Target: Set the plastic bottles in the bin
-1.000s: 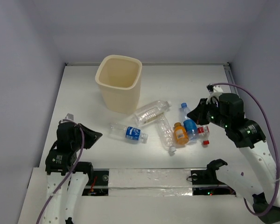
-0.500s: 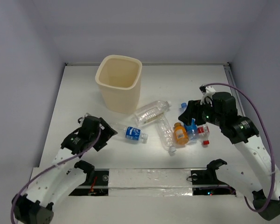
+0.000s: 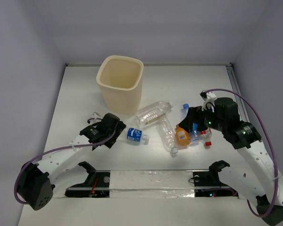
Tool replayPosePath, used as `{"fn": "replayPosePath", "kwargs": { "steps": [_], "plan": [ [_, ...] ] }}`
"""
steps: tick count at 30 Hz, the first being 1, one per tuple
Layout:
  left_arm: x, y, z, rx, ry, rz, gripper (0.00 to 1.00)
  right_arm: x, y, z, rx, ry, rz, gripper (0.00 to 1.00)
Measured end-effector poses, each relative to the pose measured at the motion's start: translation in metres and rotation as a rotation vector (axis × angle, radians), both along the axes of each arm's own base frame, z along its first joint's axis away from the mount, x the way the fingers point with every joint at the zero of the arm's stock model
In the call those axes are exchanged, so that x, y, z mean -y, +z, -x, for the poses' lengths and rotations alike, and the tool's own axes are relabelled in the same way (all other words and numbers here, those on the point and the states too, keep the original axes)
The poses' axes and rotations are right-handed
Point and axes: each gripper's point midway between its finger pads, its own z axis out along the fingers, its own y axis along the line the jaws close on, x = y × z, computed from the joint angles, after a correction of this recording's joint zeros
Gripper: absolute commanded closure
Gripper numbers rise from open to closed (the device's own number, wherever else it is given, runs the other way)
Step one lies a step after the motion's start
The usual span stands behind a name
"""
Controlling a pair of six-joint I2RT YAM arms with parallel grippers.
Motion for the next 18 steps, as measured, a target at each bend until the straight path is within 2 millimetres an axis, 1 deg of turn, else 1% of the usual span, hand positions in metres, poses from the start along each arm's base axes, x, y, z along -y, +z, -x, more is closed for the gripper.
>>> {"fn": "replayPosePath", "kwargs": {
  "steps": [4, 8, 13, 16, 18],
  "plan": [
    [0.003, 0.003, -0.015, 0.030, 0.052, -0.004, 0.13, -0.003, -0.007, 0.007, -0.022, 0.029, -0.007, 0.08],
    [0.006, -0.004, -0.026, 0.029, 0.074, -0.036, 0.13, -0.007, -0.009, 0.011, -0.034, 0.055, -0.016, 0.08],
    [0.004, -0.013, -0.030, 0.024, 0.096, -0.070, 0.13, -0.013, -0.009, 0.016, -0.043, 0.087, -0.031, 0.07],
    [0.002, -0.017, -0.032, 0.026, 0.110, -0.092, 0.14, -0.016, -0.012, 0.018, -0.056, 0.100, -0.032, 0.07],
    [0.000, -0.022, -0.034, 0.019, 0.118, -0.109, 0.18, -0.017, -0.016, 0.019, -0.070, 0.106, -0.029, 0.06]
  ]
}}
